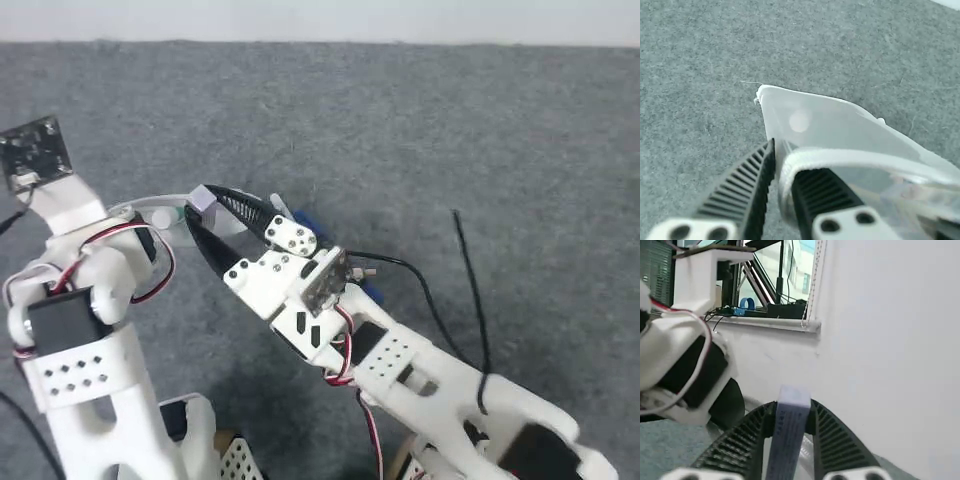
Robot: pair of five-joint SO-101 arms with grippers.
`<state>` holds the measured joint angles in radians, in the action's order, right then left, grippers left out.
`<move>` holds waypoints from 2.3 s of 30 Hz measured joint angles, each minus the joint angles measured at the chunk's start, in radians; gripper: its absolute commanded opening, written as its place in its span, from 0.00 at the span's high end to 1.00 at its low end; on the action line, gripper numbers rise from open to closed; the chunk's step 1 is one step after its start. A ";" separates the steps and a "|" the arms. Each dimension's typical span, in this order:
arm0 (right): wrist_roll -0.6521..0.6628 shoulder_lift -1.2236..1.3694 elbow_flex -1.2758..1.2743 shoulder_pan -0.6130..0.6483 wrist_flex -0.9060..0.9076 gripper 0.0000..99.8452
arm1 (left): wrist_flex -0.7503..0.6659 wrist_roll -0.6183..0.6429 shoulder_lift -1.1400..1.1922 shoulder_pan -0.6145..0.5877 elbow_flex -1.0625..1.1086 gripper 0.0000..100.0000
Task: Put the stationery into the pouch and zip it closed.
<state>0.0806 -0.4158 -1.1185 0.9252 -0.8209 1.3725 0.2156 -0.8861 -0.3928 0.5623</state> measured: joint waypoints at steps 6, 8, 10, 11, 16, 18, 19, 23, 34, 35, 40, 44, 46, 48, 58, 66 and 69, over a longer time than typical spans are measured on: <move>0.044 0.066 0.002 0.002 -0.046 0.96 | 0.000 0.000 0.000 0.002 0.000 0.99; 0.046 0.068 0.002 0.005 -0.046 0.89 | 0.000 0.000 0.000 0.002 0.000 0.99; 0.048 0.068 0.002 0.012 -0.048 0.82 | 0.000 0.000 0.000 0.002 0.000 0.99; 0.049 0.068 0.002 0.018 -0.048 0.81 | 0.000 0.000 0.000 0.002 0.000 0.99; 0.094 0.068 0.002 0.041 -0.048 0.84 | 0.000 0.000 0.000 0.002 0.000 0.99; 0.110 0.068 0.002 0.046 -0.048 0.86 | 0.000 0.000 0.000 0.002 0.000 0.99; 0.115 0.068 0.002 0.048 -0.048 0.86 | 0.000 0.000 0.000 0.002 0.002 0.99; 0.120 0.068 0.000 0.048 -0.048 0.86 | 0.000 0.000 0.000 0.002 0.002 0.99; 0.124 -0.081 -0.094 0.049 0.054 0.86 | 0.000 0.000 0.000 -0.011 0.002 0.99; 0.124 -0.117 -0.094 0.049 0.103 0.86 | 0.000 0.000 0.000 -0.023 0.002 0.99; 0.060 -0.290 -0.094 0.049 0.371 0.86 | 0.000 0.000 0.000 -0.086 0.002 0.99; 0.017 -0.411 -0.094 0.049 0.592 0.86 | 0.000 0.000 0.000 -0.117 0.002 0.99; 0.009 -0.462 -0.094 0.049 0.690 0.86 | 0.000 0.000 0.000 -0.133 0.002 0.99; 0.006 -0.508 -0.094 0.049 0.776 0.86 | 0.000 0.000 0.000 -0.155 0.002 0.99; 0.003 -0.589 -0.094 -0.020 1.048 0.86 | 0.000 0.000 0.000 -0.229 0.002 0.99; 0.003 -0.586 0.028 -0.144 1.300 0.86 | 0.000 0.000 0.000 -0.242 0.002 0.99; 0.003 -0.519 0.068 -0.152 1.316 0.86 | 0.000 0.000 0.000 -0.242 0.002 0.99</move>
<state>0.0836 -0.9344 -1.0510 0.7733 0.4956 1.3725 0.2156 -0.8861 -0.6352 0.5639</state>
